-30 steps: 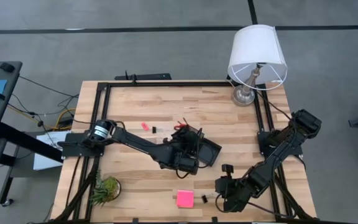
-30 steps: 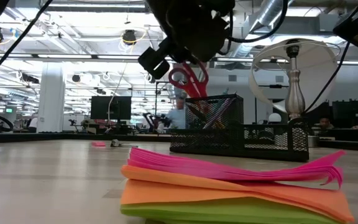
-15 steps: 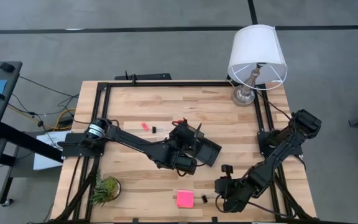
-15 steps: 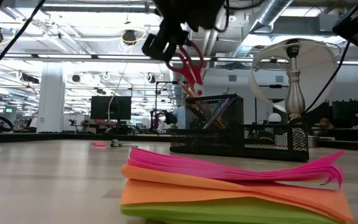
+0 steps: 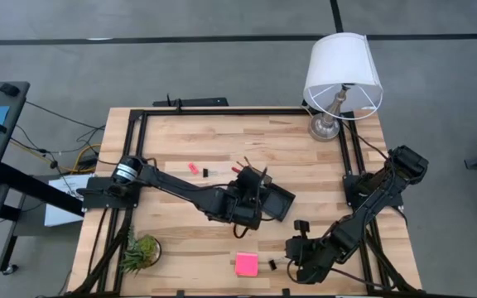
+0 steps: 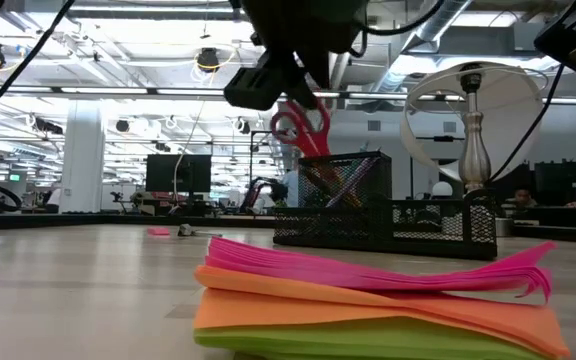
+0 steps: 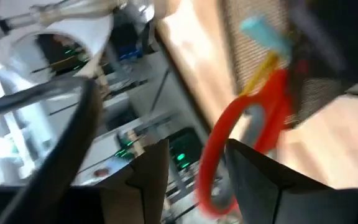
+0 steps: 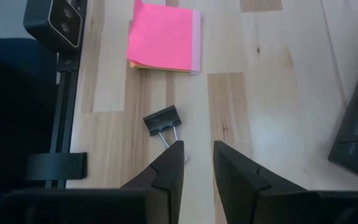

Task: Pick and place office supplies into organizer
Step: Put the red scissor into the desk organizer, then put the top binder clip into the desk organizer

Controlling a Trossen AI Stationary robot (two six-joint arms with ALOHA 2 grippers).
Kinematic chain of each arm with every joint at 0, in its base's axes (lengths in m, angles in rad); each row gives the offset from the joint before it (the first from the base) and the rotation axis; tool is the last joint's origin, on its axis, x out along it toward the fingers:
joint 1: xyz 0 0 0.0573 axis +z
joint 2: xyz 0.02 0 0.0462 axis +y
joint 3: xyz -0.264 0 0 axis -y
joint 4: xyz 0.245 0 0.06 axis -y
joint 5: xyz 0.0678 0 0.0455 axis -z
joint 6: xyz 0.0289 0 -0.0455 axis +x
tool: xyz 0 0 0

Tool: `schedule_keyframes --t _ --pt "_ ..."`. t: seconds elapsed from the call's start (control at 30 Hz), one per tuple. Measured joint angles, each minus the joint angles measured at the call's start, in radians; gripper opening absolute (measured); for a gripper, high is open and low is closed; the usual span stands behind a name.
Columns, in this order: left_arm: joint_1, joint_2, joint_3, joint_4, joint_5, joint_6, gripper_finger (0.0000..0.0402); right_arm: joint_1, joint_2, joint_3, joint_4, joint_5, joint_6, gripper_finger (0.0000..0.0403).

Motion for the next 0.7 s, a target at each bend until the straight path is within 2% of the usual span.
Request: schedule_keyframes --t 0.27,0.37,0.43,0.5,0.63,0.7 --pt "-0.035 0.0 0.002 0.003 -0.254 0.09 0.0166 0.0 0.0 0.0 -0.003 -0.002 0.0 0.0081" --pt "-0.056 -0.01 0.002 -0.036 -0.319 0.001 0.0167 0.0 0.0 0.0 -0.003 -0.002 0.0 0.0081" --pt "-0.067 -0.039 0.002 -0.128 -0.318 -0.167 0.0167 0.0 0.0 0.0 -0.003 -0.002 0.0 0.0081" --pt "-0.072 -0.084 0.002 -0.299 -0.248 -0.451 0.0168 0.0 0.0 0.0 -0.003 -0.002 0.0 0.0081" --pt "-0.057 -0.169 0.003 -0.677 0.081 -1.156 0.0168 0.006 0.0 0.0 -0.002 -0.001 0.0 0.0081" --pt "-0.047 -0.194 -0.016 -0.751 0.166 -1.373 0.0168 0.008 0.0 0.0 -0.002 -0.001 0.0 0.0081"
